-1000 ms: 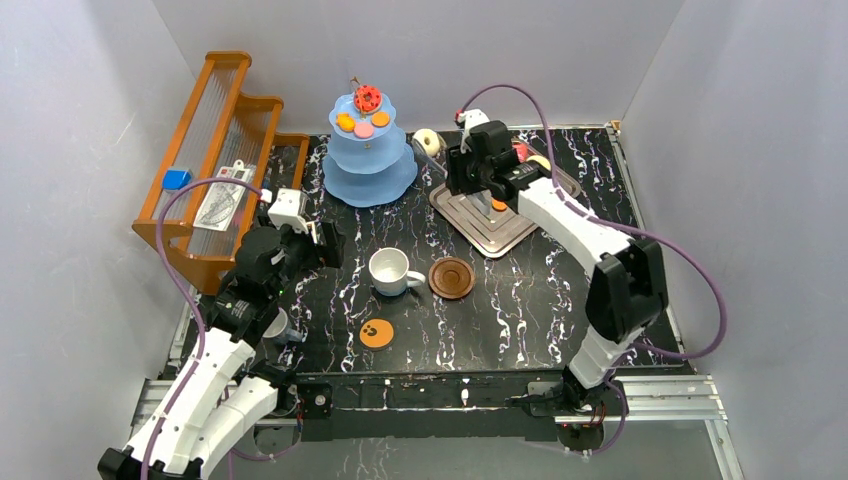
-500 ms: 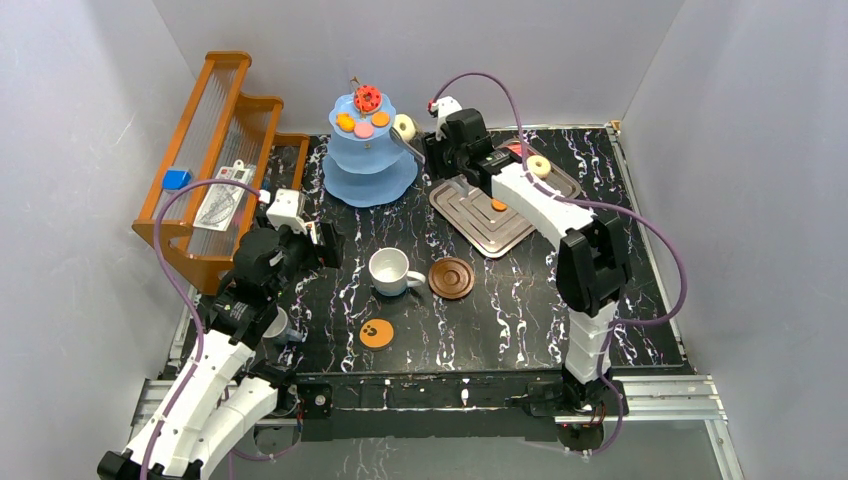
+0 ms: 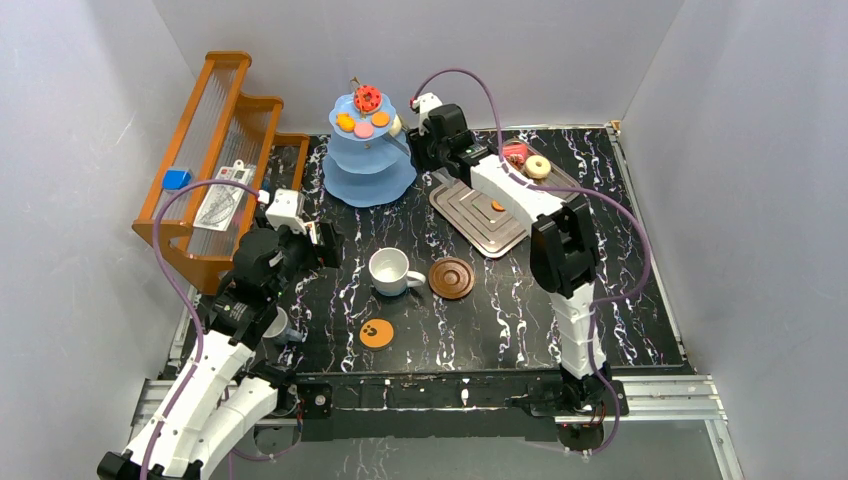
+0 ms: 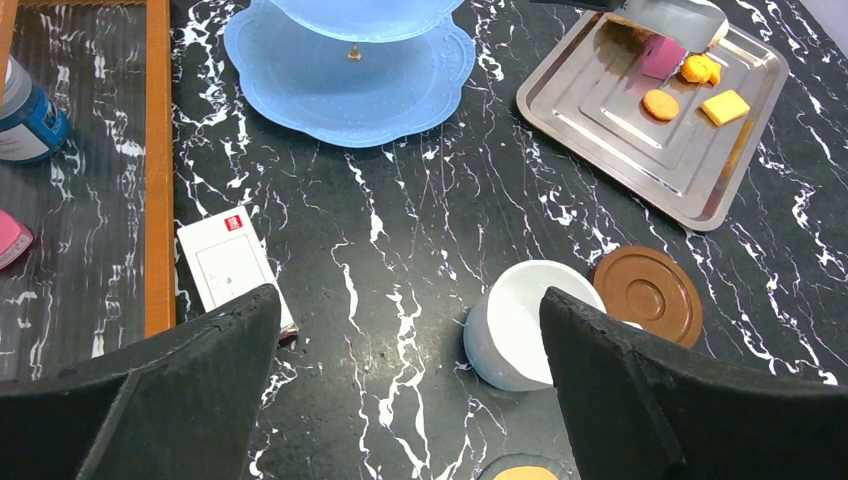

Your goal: Serve the afternoon tea

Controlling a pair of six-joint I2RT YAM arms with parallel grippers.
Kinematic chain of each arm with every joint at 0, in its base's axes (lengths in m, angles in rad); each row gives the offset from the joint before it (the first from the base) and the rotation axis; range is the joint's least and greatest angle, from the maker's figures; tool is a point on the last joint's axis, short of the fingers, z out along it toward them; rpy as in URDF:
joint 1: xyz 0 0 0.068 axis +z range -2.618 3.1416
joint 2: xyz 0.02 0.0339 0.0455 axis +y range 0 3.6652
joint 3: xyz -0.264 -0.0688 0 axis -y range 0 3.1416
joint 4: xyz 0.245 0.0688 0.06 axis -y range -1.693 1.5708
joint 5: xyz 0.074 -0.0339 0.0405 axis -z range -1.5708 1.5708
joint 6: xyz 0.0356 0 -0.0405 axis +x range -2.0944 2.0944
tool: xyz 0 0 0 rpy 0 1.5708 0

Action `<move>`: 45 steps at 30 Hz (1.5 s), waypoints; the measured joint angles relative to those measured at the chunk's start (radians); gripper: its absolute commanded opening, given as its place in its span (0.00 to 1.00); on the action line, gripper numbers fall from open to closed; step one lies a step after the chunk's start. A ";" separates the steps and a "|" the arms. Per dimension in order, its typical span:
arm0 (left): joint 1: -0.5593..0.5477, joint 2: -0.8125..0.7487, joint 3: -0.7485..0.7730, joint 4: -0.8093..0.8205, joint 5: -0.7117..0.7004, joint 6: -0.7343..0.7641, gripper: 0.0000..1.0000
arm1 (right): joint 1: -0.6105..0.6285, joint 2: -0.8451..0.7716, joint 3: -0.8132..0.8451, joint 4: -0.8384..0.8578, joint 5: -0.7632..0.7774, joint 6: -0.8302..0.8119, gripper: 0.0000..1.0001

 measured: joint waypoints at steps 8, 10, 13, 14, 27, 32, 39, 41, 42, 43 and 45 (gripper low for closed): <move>0.000 -0.006 -0.003 0.000 -0.008 0.000 0.98 | 0.021 0.080 0.092 0.003 0.001 -0.029 0.57; 0.000 -0.006 -0.003 0.000 -0.009 0.000 0.98 | 0.026 0.095 0.107 0.002 0.003 -0.039 0.59; 0.000 -0.006 -0.003 0.000 -0.011 0.000 0.98 | 0.034 0.107 0.125 0.001 0.013 -0.048 0.62; 0.000 -0.006 -0.003 0.000 -0.012 0.000 0.98 | 0.036 0.107 0.128 -0.003 0.015 -0.052 0.62; 0.000 -0.005 -0.003 0.000 -0.012 0.000 0.98 | 0.039 0.073 0.111 -0.040 0.048 -0.069 0.59; 0.000 -0.006 -0.003 0.000 -0.012 0.000 0.98 | 0.038 -0.013 0.034 -0.060 0.054 -0.064 0.58; 0.000 -0.006 -0.003 0.000 -0.011 0.000 0.98 | 0.038 -0.164 -0.081 -0.105 0.079 -0.062 0.58; 0.000 -0.006 -0.003 0.000 -0.011 0.000 0.98 | 0.038 -0.207 -0.121 -0.114 0.089 -0.058 0.58; 0.000 -0.006 -0.003 0.000 -0.011 0.000 0.98 | 0.038 -0.226 -0.140 -0.122 0.097 -0.056 0.58; 0.000 -0.006 -0.003 0.000 -0.012 0.000 0.98 | 0.038 -0.247 -0.161 -0.135 0.105 -0.055 0.58; 0.000 -0.006 -0.003 0.000 -0.012 0.000 0.98 | 0.036 -0.298 -0.212 -0.165 0.126 -0.043 0.57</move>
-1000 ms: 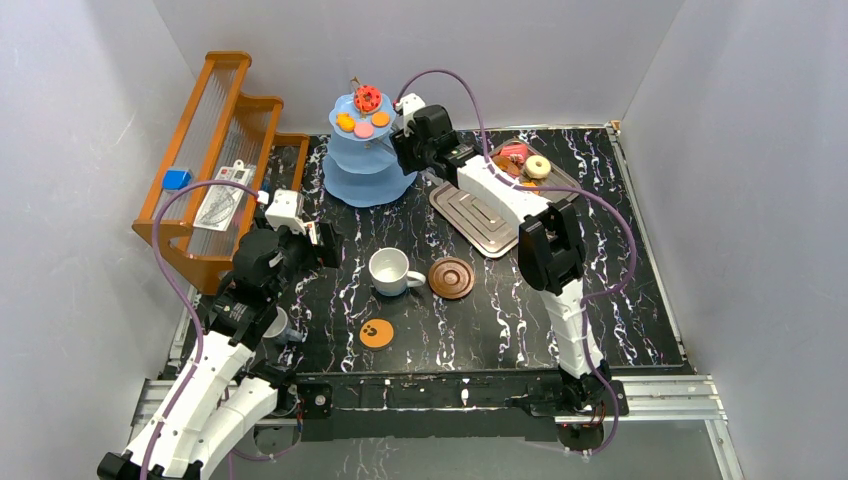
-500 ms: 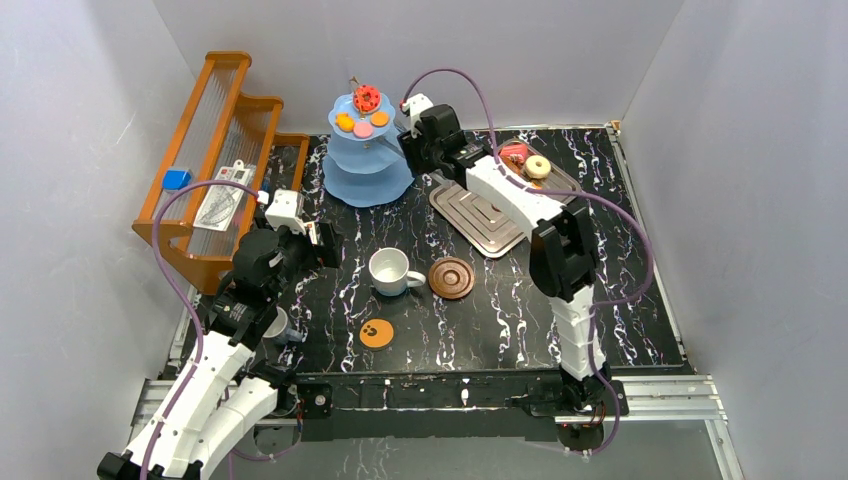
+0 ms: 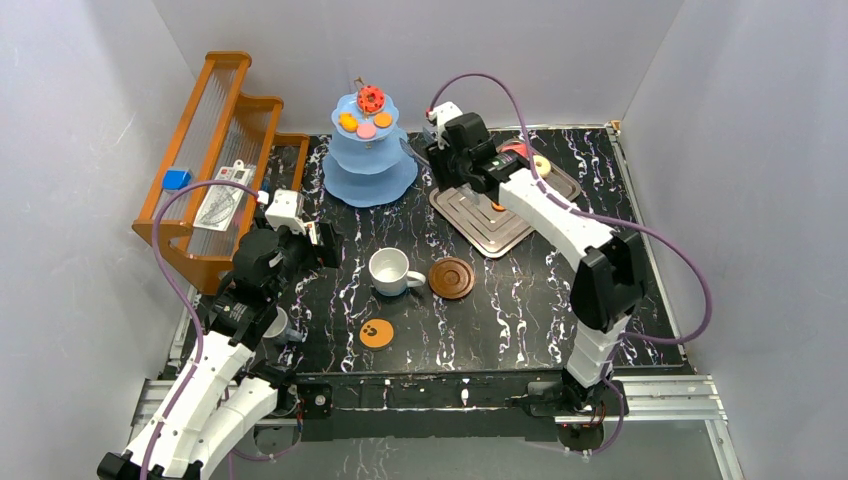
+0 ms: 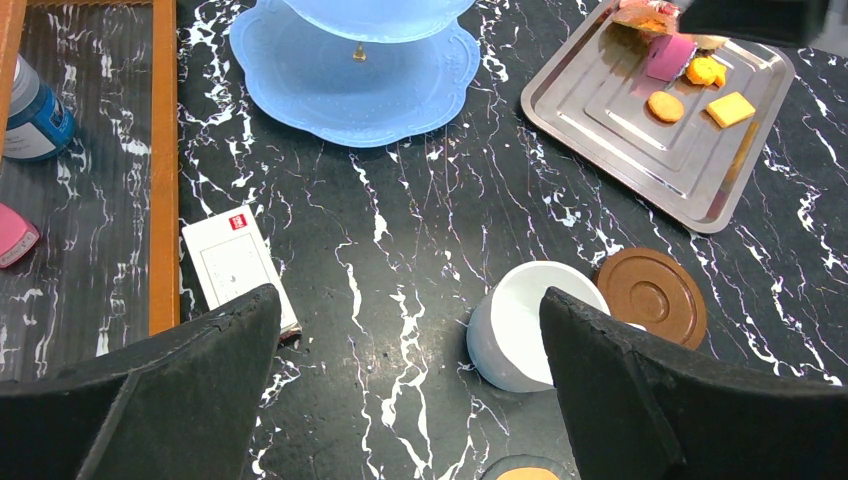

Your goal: Serve the afternoon tea

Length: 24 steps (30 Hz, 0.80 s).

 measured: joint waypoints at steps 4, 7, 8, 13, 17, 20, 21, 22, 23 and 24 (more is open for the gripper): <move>0.000 0.000 0.000 0.000 0.000 0.000 0.98 | -0.016 -0.084 -0.080 -0.056 0.039 0.034 0.55; 0.000 0.000 0.000 0.000 -0.002 0.000 0.98 | -0.056 -0.124 -0.107 -0.114 0.064 0.073 0.55; 0.000 0.001 0.000 0.000 -0.002 0.000 0.98 | -0.077 -0.134 -0.112 -0.134 0.072 0.090 0.54; 0.000 0.009 0.000 0.000 -0.005 0.003 0.98 | -0.196 -0.178 -0.158 -0.193 0.109 0.151 0.54; 0.000 0.021 0.000 -0.001 -0.013 0.008 0.98 | -0.274 -0.184 -0.189 -0.231 0.127 0.188 0.54; 0.000 0.026 -0.002 -0.001 -0.024 0.013 0.98 | -0.306 -0.184 -0.224 -0.243 0.122 0.206 0.55; 0.000 0.029 -0.002 0.000 -0.028 0.016 0.98 | -0.309 -0.184 -0.231 -0.249 0.119 0.211 0.55; 0.000 0.035 -0.002 0.001 -0.034 0.019 0.98 | -0.311 -0.184 -0.238 -0.255 0.115 0.217 0.55; 0.000 0.040 -0.002 0.000 -0.038 0.022 0.98 | -0.311 -0.184 -0.241 -0.261 0.107 0.221 0.55; 0.000 0.052 -0.002 0.000 -0.045 0.026 0.98 | -0.311 -0.184 -0.245 -0.260 0.101 0.225 0.56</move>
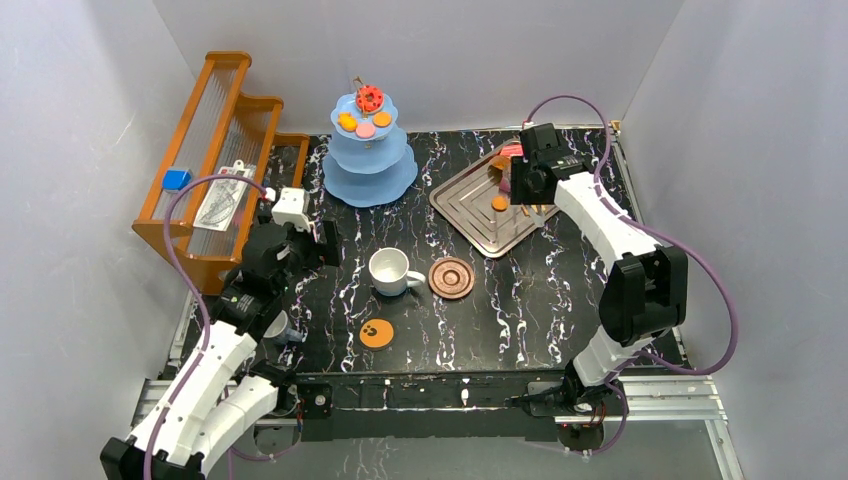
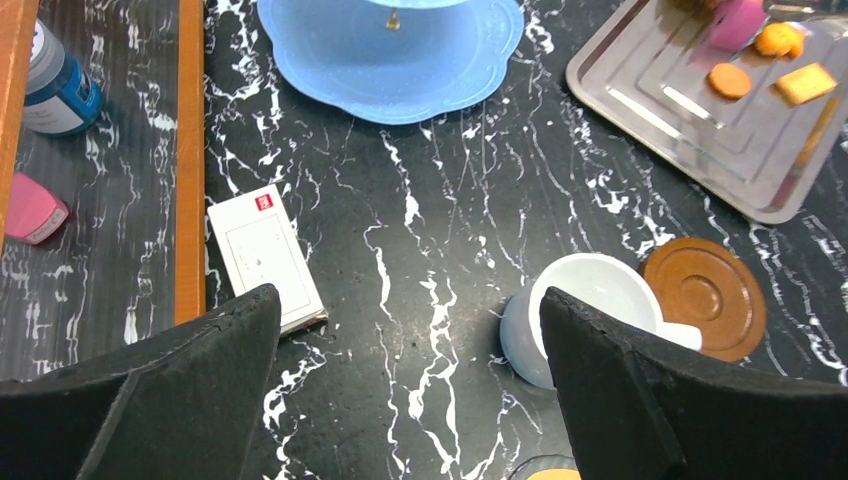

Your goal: Serve the afternoon tea

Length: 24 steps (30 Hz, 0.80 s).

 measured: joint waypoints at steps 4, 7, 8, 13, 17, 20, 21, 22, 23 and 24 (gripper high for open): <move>0.000 0.037 -0.003 0.000 -0.020 0.014 0.98 | 0.000 0.000 -0.032 0.010 -0.031 0.026 0.57; 0.000 0.053 -0.005 0.000 -0.034 0.024 0.98 | 0.000 0.000 -0.056 0.016 -0.054 0.037 0.58; 0.000 0.058 -0.005 0.000 -0.038 0.027 0.98 | 0.000 0.000 -0.064 0.017 -0.058 0.040 0.58; 0.000 0.075 -0.006 0.000 -0.060 0.039 0.98 | 0.000 0.012 -0.082 0.030 -0.061 0.043 0.57; 0.000 0.077 -0.006 0.000 -0.068 0.047 0.98 | 0.000 0.074 -0.069 0.053 -0.050 0.045 0.58; 0.000 0.080 -0.007 0.000 -0.075 0.053 0.98 | 0.000 0.134 -0.042 0.060 -0.040 0.045 0.59; 0.000 0.082 -0.007 0.000 -0.078 0.054 0.98 | 0.000 0.149 -0.034 0.063 -0.035 0.045 0.59; 0.000 0.085 -0.007 0.000 -0.081 0.055 0.98 | -0.002 0.165 -0.025 0.066 -0.029 0.045 0.58; 0.000 0.088 -0.007 0.000 -0.084 0.056 0.98 | -0.003 0.174 -0.019 0.069 -0.026 0.045 0.58; 0.000 0.090 -0.007 0.000 -0.086 0.057 0.98 | -0.005 0.182 -0.011 0.072 -0.022 0.044 0.57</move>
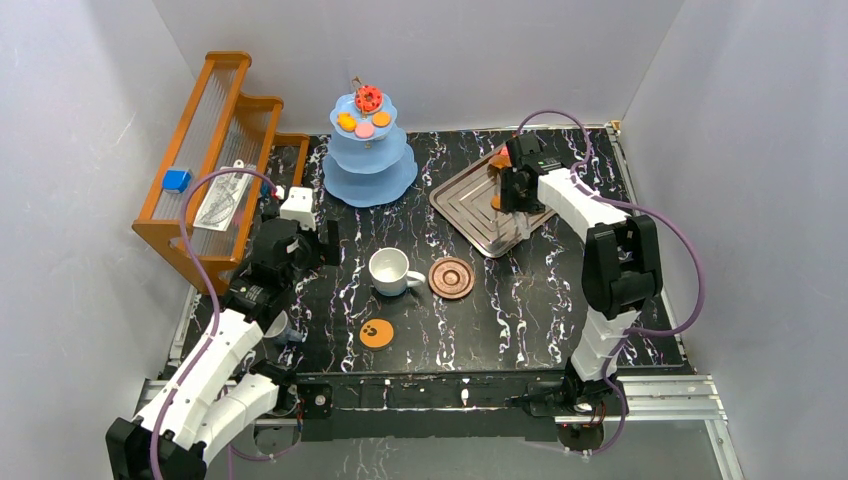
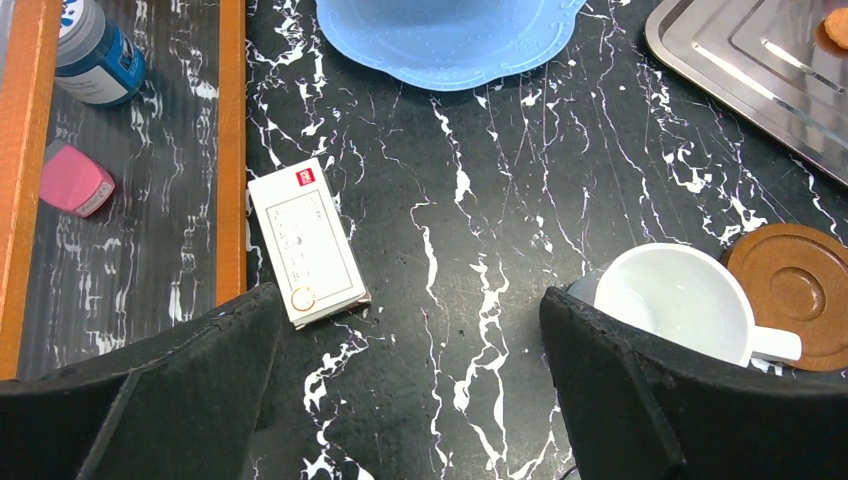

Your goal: Serve the afternoon tea

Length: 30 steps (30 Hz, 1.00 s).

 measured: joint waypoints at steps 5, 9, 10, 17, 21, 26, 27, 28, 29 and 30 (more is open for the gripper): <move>0.000 0.000 -0.008 0.000 -0.008 0.003 0.98 | -0.009 0.009 0.013 0.028 0.004 -0.004 0.47; 0.000 0.003 -0.014 0.000 -0.016 0.006 0.98 | -0.012 0.010 0.027 0.029 0.002 -0.004 0.43; 0.000 0.004 -0.014 0.000 -0.018 0.006 0.98 | -0.012 0.010 0.028 0.030 0.000 -0.004 0.42; 0.000 0.008 -0.014 0.000 -0.030 0.011 0.98 | -0.012 0.002 0.028 0.026 -0.014 -0.003 0.39; 0.000 0.008 -0.014 0.000 -0.038 0.014 0.98 | -0.009 -0.029 0.027 0.016 -0.027 -0.002 0.38; 0.000 0.008 -0.014 0.000 -0.051 0.018 0.98 | 0.018 -0.086 0.028 -0.015 -0.027 0.000 0.38; 0.000 0.008 -0.014 0.000 -0.052 0.018 0.98 | 0.023 -0.091 0.031 -0.024 -0.027 0.000 0.38; 0.000 0.008 -0.014 0.000 -0.053 0.018 0.98 | 0.028 -0.093 0.039 -0.035 -0.027 0.000 0.38; 0.000 0.008 -0.014 0.000 -0.053 0.019 0.98 | 0.033 -0.094 0.048 -0.048 -0.027 0.000 0.38; 0.000 0.008 -0.014 0.000 -0.053 0.019 0.98 | 0.039 -0.094 0.060 -0.058 -0.027 0.000 0.38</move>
